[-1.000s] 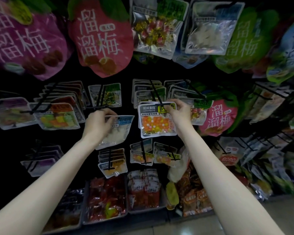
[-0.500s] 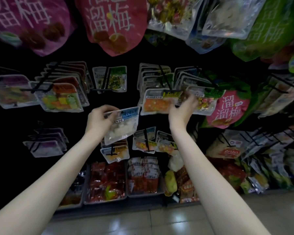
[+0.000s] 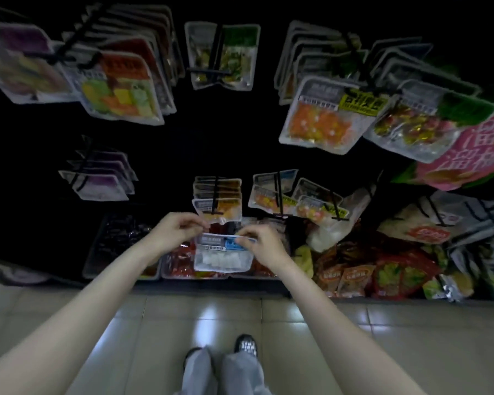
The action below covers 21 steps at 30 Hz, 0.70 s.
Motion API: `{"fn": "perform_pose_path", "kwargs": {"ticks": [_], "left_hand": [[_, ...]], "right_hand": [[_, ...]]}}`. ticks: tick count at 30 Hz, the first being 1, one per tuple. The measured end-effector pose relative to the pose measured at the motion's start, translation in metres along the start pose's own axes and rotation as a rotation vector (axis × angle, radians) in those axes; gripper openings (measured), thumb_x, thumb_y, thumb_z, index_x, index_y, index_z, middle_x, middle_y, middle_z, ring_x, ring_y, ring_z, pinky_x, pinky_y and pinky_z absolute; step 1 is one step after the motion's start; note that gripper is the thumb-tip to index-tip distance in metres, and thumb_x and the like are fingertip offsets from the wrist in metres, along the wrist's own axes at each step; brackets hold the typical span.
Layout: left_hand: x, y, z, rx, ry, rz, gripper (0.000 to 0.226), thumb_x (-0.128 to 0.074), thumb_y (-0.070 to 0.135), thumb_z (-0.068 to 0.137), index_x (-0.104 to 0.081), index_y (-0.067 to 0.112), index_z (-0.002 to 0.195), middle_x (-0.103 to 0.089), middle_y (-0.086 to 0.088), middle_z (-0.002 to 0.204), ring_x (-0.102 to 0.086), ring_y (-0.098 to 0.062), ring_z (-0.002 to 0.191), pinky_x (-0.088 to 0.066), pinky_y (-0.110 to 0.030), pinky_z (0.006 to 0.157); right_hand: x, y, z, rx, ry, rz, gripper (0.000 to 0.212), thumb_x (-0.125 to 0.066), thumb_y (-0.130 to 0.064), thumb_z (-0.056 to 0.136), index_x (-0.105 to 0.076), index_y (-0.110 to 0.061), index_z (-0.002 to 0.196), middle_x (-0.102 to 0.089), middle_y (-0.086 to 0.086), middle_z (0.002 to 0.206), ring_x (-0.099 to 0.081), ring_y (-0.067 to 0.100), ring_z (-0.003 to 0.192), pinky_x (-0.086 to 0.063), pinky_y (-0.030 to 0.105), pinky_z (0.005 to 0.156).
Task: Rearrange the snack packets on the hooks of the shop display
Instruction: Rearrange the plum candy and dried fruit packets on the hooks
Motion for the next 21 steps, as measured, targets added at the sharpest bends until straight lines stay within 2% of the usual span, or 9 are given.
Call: {"fn": "perform_pose_path", "kwargs": {"ticks": [2,4,6,8,10,13,16,18,21], "left_hand": [[-0.001,-0.015,0.006,0.065,0.100,-0.034,0.022,-0.054,-0.006,0.089,-0.064,0.013,0.088,-0.066,-0.002,0.087,-0.060,-0.006,0.078,-0.046,-0.013,0.070],[0.001,-0.027,0.014,0.107,0.237,-0.015,0.022,-0.053,-0.008,0.088,-0.062,0.010,0.097,-0.066,-0.010,0.094,-0.061,-0.008,0.083,-0.046,-0.024,0.079],[0.005,-0.035,0.026,0.117,0.316,0.081,0.030,-0.054,-0.004,0.088,-0.058,0.005,0.116,-0.062,-0.014,0.115,-0.059,-0.019,0.103,-0.043,-0.029,0.091],[0.005,-0.037,0.041,0.107,0.274,0.186,0.043,-0.054,0.000,0.089,-0.048,0.007,0.132,-0.052,-0.013,0.132,-0.050,-0.027,0.120,-0.037,-0.028,0.096],[-0.001,-0.038,0.060,0.087,0.203,0.259,0.049,-0.054,0.002,0.091,-0.041,0.009,0.138,-0.045,-0.011,0.139,-0.042,-0.026,0.128,-0.033,-0.026,0.100],[-0.012,-0.050,0.085,0.082,0.204,0.389,0.050,-0.056,0.004,0.090,-0.042,0.010,0.137,-0.043,-0.015,0.139,-0.041,-0.031,0.128,-0.033,-0.033,0.104],[-0.022,-0.060,0.093,0.094,0.281,0.515,0.043,-0.060,0.008,0.088,-0.052,0.010,0.130,-0.048,-0.019,0.129,-0.041,-0.036,0.122,-0.038,-0.038,0.096],[-0.029,-0.064,0.093,0.095,0.240,0.607,0.041,-0.061,0.015,0.088,-0.053,0.009,0.128,-0.047,-0.020,0.127,-0.038,-0.035,0.121,-0.037,-0.039,0.093],[-0.032,-0.062,0.090,0.050,0.339,0.559,0.035,-0.061,0.011,0.087,-0.059,0.006,0.122,-0.050,-0.022,0.122,-0.042,-0.036,0.117,-0.038,-0.038,0.091]], "right_hand": [[-0.001,0.013,0.001,-0.066,0.048,0.013,0.015,-0.065,-0.017,0.087,-0.071,-0.006,0.095,-0.069,0.004,0.097,-0.058,0.010,0.088,-0.039,0.018,0.075],[0.001,0.020,0.002,-0.101,0.096,0.041,0.014,-0.066,-0.015,0.086,-0.071,-0.004,0.094,-0.070,0.007,0.096,-0.058,0.011,0.085,-0.040,0.018,0.073],[0.002,0.024,0.007,-0.098,0.118,0.050,0.014,-0.066,-0.012,0.086,-0.071,-0.002,0.095,-0.070,0.009,0.096,-0.057,0.011,0.083,-0.042,0.020,0.075],[0.000,0.028,0.015,-0.064,0.119,0.002,0.015,-0.064,-0.012,0.087,-0.071,-0.002,0.096,-0.070,0.009,0.097,-0.059,0.013,0.084,-0.040,0.018,0.072],[-0.002,0.032,0.023,-0.020,0.113,-0.057,0.015,-0.062,-0.011,0.088,-0.071,-0.002,0.097,-0.070,0.008,0.098,-0.061,0.015,0.085,-0.037,0.014,0.069],[-0.004,0.040,0.033,0.010,0.122,-0.098,0.014,-0.062,-0.009,0.088,-0.071,-0.003,0.096,-0.070,0.008,0.098,-0.060,0.014,0.087,-0.035,0.011,0.071],[-0.005,0.046,0.040,0.000,0.158,-0.075,0.014,-0.063,-0.008,0.087,-0.071,-0.001,0.096,-0.070,0.011,0.099,-0.061,0.019,0.090,-0.039,0.017,0.076],[-0.006,0.050,0.042,-0.032,0.161,-0.080,0.014,-0.063,-0.008,0.087,-0.071,-0.001,0.097,-0.069,0.012,0.100,-0.062,0.022,0.094,-0.041,0.022,0.080],[-0.007,0.057,0.043,-0.047,0.155,-0.090,0.013,-0.063,-0.009,0.087,-0.071,-0.002,0.095,-0.069,0.011,0.099,-0.062,0.024,0.093,-0.043,0.026,0.080]]}}
Point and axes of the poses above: each hand's wrist, its own z-axis towards the middle knuckle, its own x-axis out of the back of the hand, y = z × x, the point moved 1 cm from there along z, towards the middle knuckle
